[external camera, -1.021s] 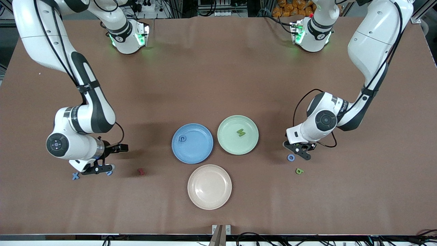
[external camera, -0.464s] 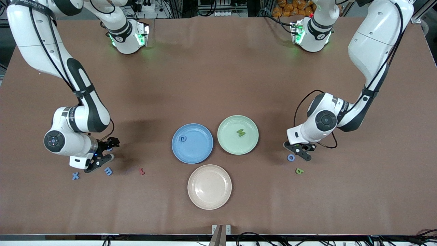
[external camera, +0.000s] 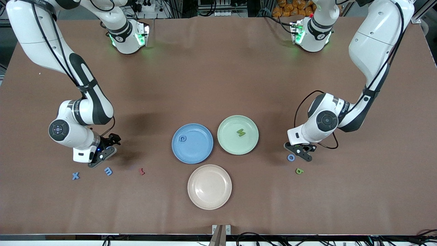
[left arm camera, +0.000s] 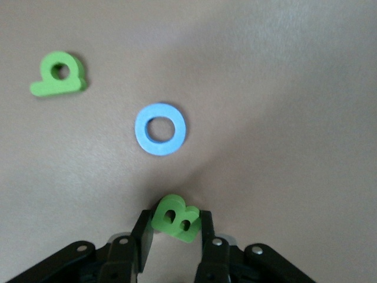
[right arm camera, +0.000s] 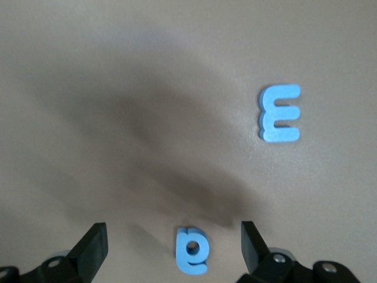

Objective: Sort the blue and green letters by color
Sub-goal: 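Grasp the green B with the left gripper while the right grasps blue e, then carry the green B onto the green plate and open the left gripper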

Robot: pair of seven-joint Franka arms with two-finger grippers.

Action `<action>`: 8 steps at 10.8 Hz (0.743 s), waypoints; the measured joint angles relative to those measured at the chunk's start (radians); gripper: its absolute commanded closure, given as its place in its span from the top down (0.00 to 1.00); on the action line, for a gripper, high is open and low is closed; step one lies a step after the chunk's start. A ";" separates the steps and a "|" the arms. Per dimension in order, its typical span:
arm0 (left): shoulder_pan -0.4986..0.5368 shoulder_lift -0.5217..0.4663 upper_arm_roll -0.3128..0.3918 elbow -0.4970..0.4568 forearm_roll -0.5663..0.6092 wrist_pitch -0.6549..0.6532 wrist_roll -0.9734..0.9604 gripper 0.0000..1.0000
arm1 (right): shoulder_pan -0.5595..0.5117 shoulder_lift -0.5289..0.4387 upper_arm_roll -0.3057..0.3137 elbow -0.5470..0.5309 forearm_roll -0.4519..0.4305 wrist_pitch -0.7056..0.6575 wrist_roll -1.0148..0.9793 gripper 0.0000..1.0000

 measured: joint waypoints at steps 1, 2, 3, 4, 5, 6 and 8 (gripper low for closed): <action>0.000 0.000 -0.009 0.013 0.000 0.001 -0.008 0.00 | -0.008 -0.001 0.000 -0.007 0.000 0.003 -0.014 1.00; -0.001 -0.001 -0.034 0.027 -0.018 0.001 -0.026 0.00 | -0.017 -0.001 -0.001 -0.013 0.000 0.003 -0.020 1.00; -0.007 -0.001 -0.066 0.041 -0.046 0.000 -0.051 0.00 | -0.024 0.000 -0.001 -0.018 -0.001 0.003 -0.023 1.00; -0.024 -0.002 -0.089 0.054 -0.066 -0.001 -0.086 0.00 | -0.028 0.000 -0.001 -0.025 -0.001 0.004 -0.024 1.00; -0.056 -0.002 -0.098 0.067 -0.076 -0.002 -0.127 0.00 | -0.029 0.001 -0.001 -0.028 -0.001 0.005 -0.024 0.97; -0.093 -0.002 -0.100 0.084 -0.079 -0.002 -0.168 0.00 | -0.029 0.001 0.000 -0.030 -0.001 0.007 -0.024 0.73; -0.174 -0.002 -0.102 0.121 -0.089 -0.003 -0.274 0.16 | -0.029 0.002 0.000 -0.031 -0.001 0.008 -0.024 0.12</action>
